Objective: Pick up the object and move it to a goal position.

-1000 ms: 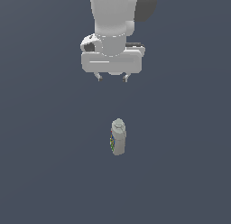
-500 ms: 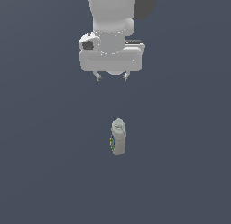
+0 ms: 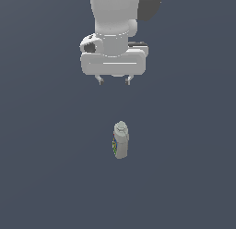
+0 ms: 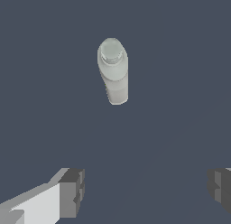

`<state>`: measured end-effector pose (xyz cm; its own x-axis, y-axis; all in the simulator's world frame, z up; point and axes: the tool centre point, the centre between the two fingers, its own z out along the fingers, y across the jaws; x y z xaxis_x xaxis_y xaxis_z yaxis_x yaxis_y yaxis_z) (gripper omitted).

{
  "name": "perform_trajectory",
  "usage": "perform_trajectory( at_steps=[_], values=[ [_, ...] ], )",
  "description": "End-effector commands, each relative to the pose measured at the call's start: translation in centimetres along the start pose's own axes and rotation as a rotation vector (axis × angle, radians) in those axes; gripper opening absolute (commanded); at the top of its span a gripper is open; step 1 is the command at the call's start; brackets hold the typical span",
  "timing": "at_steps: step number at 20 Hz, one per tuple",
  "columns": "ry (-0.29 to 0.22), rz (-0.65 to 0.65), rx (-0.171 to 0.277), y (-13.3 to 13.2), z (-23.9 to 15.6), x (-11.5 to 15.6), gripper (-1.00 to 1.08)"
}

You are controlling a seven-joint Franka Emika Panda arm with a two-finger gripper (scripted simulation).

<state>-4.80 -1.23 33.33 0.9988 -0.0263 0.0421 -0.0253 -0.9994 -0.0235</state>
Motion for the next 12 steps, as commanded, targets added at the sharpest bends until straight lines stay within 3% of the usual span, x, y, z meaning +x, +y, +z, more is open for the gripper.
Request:
perform_trajectory(
  at_steps=[1, 12],
  values=[
    [-0.002, -0.011, -0.002, -0.1, 0.2, 0.7, 1.0],
    [-0.02, -0.104, -0.015, -0.9, 1.9, 6.1, 1.0]
  ],
)
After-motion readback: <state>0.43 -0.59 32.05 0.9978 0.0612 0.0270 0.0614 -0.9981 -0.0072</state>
